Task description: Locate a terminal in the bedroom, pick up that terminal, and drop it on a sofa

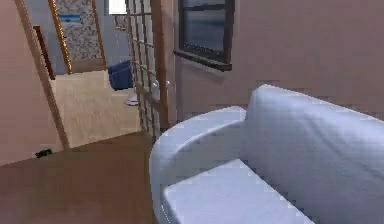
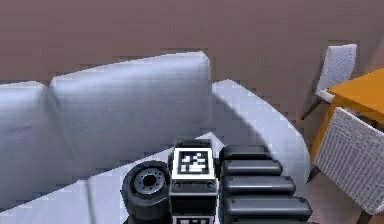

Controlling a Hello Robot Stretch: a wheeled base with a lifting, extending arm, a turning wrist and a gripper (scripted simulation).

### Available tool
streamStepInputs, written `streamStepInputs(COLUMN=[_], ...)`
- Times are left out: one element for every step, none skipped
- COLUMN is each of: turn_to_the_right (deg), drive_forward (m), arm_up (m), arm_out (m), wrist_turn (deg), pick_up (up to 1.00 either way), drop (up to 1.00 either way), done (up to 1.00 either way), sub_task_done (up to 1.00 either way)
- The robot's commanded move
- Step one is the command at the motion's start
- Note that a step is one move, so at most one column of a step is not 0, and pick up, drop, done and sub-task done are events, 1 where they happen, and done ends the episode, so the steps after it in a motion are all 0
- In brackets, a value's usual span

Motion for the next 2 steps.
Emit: streamStepInputs(turn_to_the_right=[-45.0, -3.0], drive_forward=[0.00, 0.00], arm_up=[0.00, 0.00], arm_out=[0.00, 0.00], wrist_turn=[0.0, 0.0], pick_up=[0.00, 0.00], drop=[0.00, 0.00], done=[0.00, 0.00], sub_task_done=[0.00, 0.00])
